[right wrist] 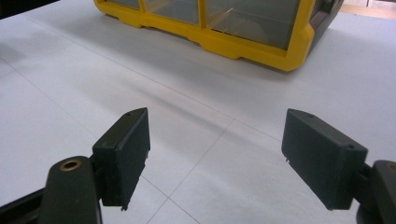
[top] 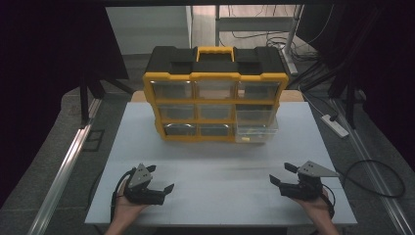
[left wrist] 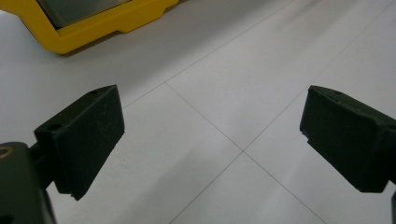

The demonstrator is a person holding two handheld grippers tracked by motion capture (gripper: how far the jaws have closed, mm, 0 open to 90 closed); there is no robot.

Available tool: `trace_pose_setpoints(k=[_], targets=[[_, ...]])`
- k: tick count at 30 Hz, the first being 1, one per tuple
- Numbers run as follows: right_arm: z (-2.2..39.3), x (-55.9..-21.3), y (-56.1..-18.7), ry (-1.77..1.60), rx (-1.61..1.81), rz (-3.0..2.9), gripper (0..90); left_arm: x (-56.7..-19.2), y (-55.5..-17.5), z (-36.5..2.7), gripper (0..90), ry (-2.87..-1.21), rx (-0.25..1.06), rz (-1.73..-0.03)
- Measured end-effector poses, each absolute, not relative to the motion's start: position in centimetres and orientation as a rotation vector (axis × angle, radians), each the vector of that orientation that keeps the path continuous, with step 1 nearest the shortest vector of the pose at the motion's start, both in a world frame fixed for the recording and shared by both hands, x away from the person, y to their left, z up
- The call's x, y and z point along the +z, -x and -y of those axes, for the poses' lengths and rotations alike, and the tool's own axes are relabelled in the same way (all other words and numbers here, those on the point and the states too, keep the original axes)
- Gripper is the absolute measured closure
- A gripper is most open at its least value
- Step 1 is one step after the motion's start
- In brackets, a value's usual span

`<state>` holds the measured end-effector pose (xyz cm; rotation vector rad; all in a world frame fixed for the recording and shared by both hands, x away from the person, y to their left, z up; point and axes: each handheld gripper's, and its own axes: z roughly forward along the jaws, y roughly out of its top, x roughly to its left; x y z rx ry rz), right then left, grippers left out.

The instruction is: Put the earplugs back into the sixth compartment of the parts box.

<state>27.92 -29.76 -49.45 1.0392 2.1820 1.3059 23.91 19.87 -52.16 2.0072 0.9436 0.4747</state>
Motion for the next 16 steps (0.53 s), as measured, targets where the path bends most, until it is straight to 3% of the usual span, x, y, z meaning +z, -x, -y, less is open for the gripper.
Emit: trace_pose_setpoints(k=[16], targets=[[29.42, -49.63, -28.07, -1.021, 1.289, -2.200, 23.1, -52.01, -24.04, -19.81, 6.1, -2.003, 0.486, -0.936]])
